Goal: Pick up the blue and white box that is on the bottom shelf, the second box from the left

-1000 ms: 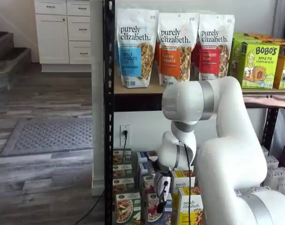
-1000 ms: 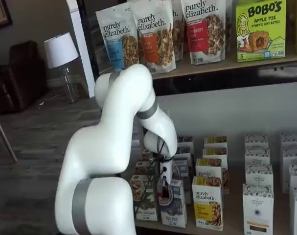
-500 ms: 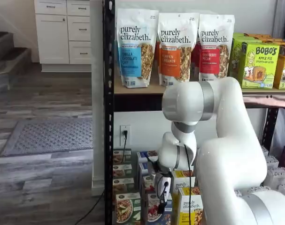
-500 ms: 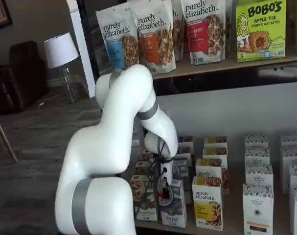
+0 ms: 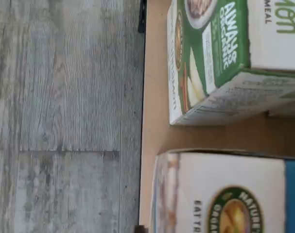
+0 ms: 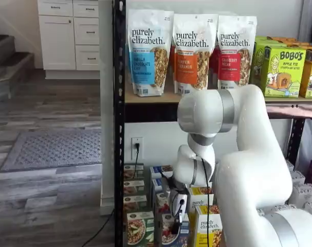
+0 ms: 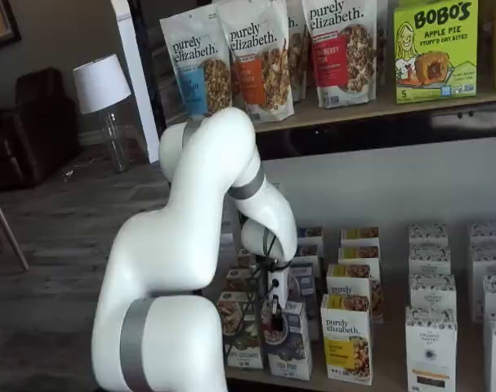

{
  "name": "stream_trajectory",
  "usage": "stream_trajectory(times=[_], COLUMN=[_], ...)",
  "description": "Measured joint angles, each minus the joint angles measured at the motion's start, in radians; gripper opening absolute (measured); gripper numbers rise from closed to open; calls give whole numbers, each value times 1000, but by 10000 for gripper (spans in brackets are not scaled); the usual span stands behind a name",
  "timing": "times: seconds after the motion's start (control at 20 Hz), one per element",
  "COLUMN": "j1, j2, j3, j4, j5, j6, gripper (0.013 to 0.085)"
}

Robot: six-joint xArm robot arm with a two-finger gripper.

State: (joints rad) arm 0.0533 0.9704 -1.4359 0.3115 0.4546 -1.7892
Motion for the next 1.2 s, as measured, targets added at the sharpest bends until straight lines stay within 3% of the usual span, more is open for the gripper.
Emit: stream_trajectory(times=[0.35, 0.75, 1.2], j1=[2, 3, 3], j2=[-3, -10, -29], j3=[5, 12, 41], j4=[3, 5, 12], j5=[-4, 4, -11], j6=[0, -1, -10], gripper=[650, 450, 450])
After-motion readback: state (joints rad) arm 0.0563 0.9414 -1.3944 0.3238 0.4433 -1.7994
